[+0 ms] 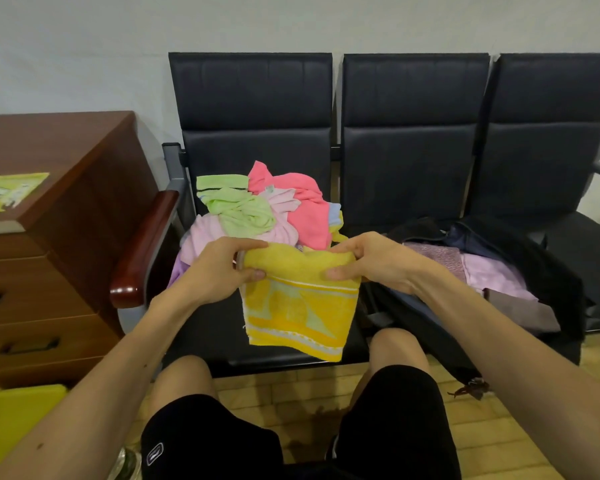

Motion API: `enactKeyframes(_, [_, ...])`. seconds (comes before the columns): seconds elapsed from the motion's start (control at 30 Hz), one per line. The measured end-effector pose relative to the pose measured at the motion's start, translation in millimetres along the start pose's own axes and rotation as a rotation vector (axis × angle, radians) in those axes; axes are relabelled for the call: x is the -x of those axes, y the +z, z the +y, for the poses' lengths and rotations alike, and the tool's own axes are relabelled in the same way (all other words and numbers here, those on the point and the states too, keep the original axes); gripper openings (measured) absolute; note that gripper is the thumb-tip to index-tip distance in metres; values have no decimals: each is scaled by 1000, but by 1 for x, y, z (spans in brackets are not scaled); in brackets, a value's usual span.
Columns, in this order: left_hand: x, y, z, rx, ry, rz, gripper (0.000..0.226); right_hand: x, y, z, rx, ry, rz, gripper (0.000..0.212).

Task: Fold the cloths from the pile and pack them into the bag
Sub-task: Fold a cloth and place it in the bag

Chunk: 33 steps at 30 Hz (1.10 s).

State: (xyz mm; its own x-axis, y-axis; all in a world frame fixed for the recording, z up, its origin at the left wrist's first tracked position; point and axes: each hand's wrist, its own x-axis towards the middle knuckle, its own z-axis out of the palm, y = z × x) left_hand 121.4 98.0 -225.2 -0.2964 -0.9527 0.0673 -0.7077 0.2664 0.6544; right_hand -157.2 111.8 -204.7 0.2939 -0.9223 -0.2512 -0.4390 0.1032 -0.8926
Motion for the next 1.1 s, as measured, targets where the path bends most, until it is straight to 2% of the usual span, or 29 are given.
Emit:
enactKeyframes(0.07, [-1, 3, 1, -39, 24, -14, 52, 3, 5, 2, 110, -14, -17, 38])
enactKeyframes(0.2, [0, 7, 1, -68, 26, -10, 38, -5, 15, 14, 431, -54, 130, 33])
enactKeyframes(0.37, [0, 4, 1, -37, 44, 10, 22, -7, 6, 16, 532, -114, 151, 16])
enactKeyframes(0.47, [-1, 2, -3, 8, 104, 8, 19, -8, 3, 17, 533, -172, 159, 23])
enactKeyframes(0.53, [-1, 4, -9, 82, 93, 46, 22, -7, 0, 22, 449, -176, 121, 19])
enactKeyframes(0.6, [5, 3, -2, 311, 8, 71, 33, -1, -3, 22, 237, -136, 47, 21])
enactKeyframes(0.7, [14, 2, 11, 776, -10, 40, 35, 15, -4, 8, -360, -113, -22, 35])
enactKeyframes(0.77, [15, 3, 23, 867, 27, 124, 32, 22, 4, 3, -736, -97, -9, 46])
enactKeyframes(0.8, [15, 4, 27, 838, 41, 195, 30, 24, 12, 4, -843, -82, -23, 56])
enactKeyframes(0.87, [13, 7, 31, 752, 29, 323, 26, 26, 36, 13, -855, -43, -111, 69])
enactKeyframes(0.93, [11, 8, 29, 652, -3, 397, 20, 27, 59, 21, -744, -15, -174, 65])
enactKeyframes(0.97, [11, 9, 26, 646, -36, 399, 20, 27, 65, 23, -711, 1, -147, 59])
enactKeyframes(1.0, [11, 10, 24, 692, -80, 368, 25, 26, 68, 24, -704, 16, -100, 54])
enactKeyframes(1.1, [16, 13, 22, 1129, -234, 181, 28, 24, 63, 23, -720, 2, -38, 52])
